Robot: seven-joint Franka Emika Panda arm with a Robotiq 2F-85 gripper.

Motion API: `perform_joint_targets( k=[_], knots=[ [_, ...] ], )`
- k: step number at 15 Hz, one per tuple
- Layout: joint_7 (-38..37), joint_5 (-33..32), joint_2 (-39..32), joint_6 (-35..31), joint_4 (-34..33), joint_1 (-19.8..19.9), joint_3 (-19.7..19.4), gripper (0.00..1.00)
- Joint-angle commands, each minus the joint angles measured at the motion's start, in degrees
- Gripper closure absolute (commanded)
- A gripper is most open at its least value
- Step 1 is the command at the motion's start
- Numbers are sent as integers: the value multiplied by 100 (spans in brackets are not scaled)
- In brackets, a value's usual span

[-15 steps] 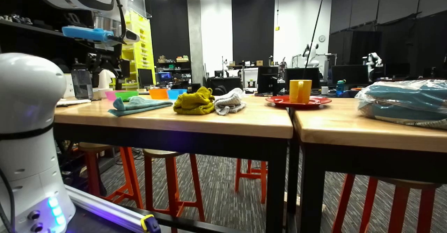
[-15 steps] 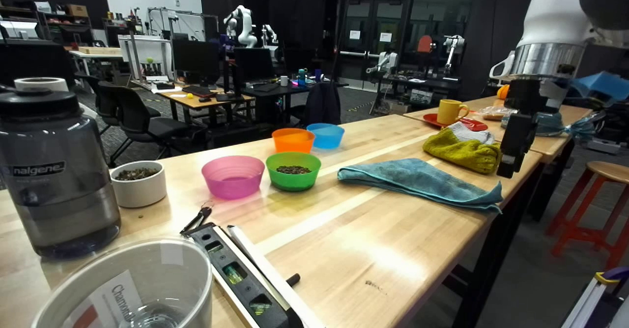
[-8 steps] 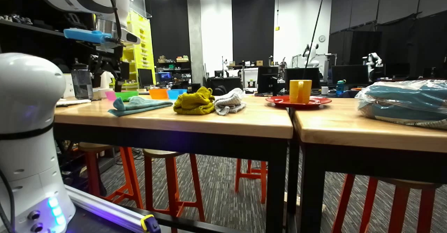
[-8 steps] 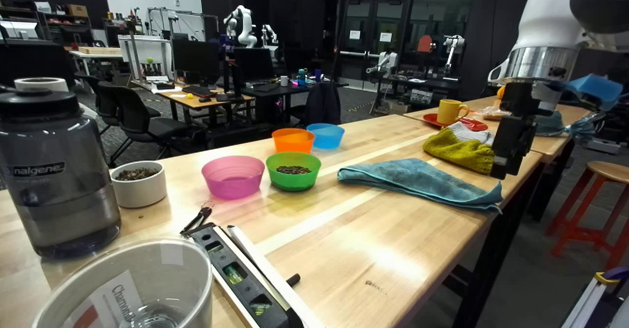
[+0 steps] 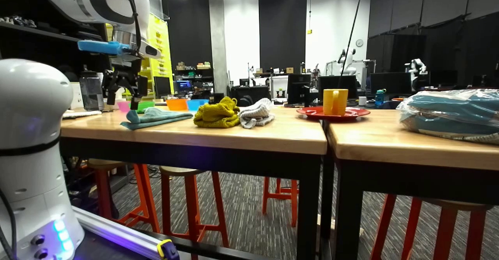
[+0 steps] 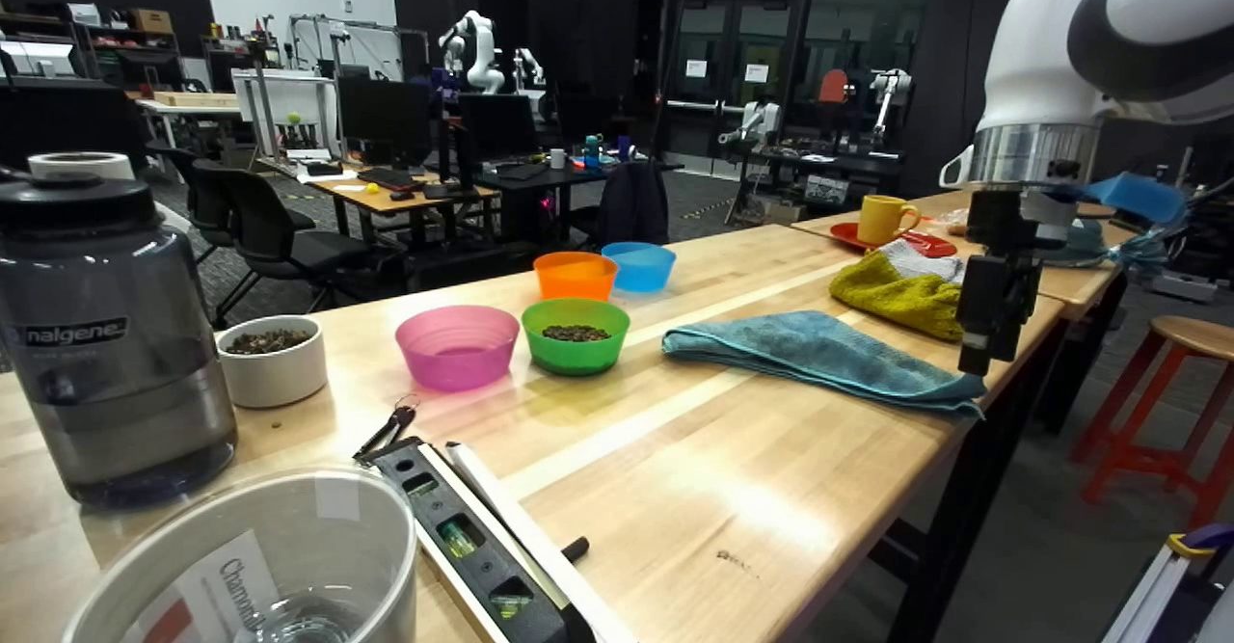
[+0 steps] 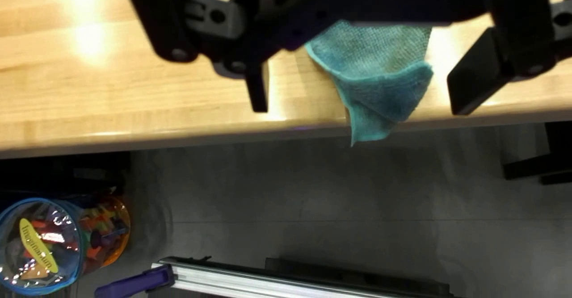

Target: Fold the blue towel

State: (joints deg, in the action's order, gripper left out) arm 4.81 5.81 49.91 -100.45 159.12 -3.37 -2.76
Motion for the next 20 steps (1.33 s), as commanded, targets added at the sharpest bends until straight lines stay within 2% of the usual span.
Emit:
perform_joint_targets(
  k=[1,10,19,20],
  knots=[
    [66,-77,-303,-169,-7,47,87,0],
    [76,-44,-978,-485,-1,1,143,0],
    [54,-94,-1312,-429,-4,45,166,0],
    [56,-96,-1336,-430,-4,48,164,25]
  ],
)
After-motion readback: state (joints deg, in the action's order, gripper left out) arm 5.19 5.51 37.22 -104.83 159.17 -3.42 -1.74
